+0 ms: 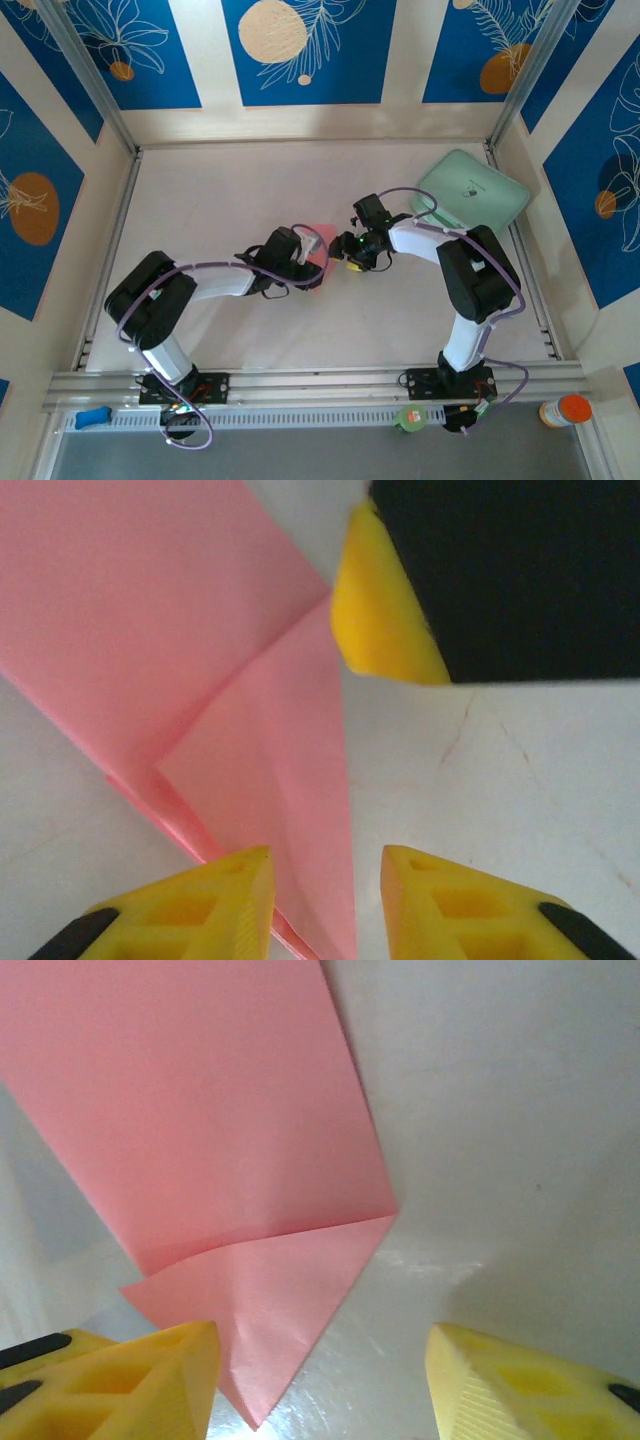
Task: Fold a paper plane with a square sheet of paper (pick it up from the middle)
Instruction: Fold the wing for the fifth time at the center of the table.
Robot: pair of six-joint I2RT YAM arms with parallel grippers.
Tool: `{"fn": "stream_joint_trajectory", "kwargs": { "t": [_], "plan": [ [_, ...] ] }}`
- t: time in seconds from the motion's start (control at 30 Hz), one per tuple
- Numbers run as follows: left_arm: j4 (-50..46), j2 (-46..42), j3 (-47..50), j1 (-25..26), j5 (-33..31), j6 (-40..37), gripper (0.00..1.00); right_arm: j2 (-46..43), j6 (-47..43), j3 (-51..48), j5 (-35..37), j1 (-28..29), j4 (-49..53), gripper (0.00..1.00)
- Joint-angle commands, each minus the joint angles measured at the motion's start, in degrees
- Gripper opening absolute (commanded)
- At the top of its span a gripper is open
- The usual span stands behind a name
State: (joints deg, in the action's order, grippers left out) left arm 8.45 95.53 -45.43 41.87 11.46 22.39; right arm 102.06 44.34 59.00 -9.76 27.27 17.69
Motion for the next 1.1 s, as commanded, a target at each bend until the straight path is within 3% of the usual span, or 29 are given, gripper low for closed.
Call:
{"fn": "stream_joint_trajectory", "kwargs": {
  "t": [0.0,0.07,0.27,0.67,1.07],
  "plan": [
    [0.0,-1.1,-1.5,-0.4,-5.6,9.4,0.32,-3.0,1.7,-1.6,-2.7,-1.0,-3.5,0.55],
    [-1.5,-0.1,-2.4,-0.4,-7.8,14.4,0.31,-3.0,2.2,-1.9,-3.1,-1.2,-4.4,0.54],
    [-4.3,3.6,-5.5,-0.6,-7.5,18.5,0.25,-1.5,2.4,-1.0,-4.1,-1.3,-4.6,0.52],
    [-5.8,5.7,-4.7,-1.5,-9.7,18.7,0.14,1.6,2.4,1.1,-7.0,-1.5,-3.9,0.48],
    [-5.6,6.8,-3.9,-2.2,-8.7,18.2,0.11,5.5,2.1,3.6,-11.4,-1.3,-3.9,0.43]
  ]
}}
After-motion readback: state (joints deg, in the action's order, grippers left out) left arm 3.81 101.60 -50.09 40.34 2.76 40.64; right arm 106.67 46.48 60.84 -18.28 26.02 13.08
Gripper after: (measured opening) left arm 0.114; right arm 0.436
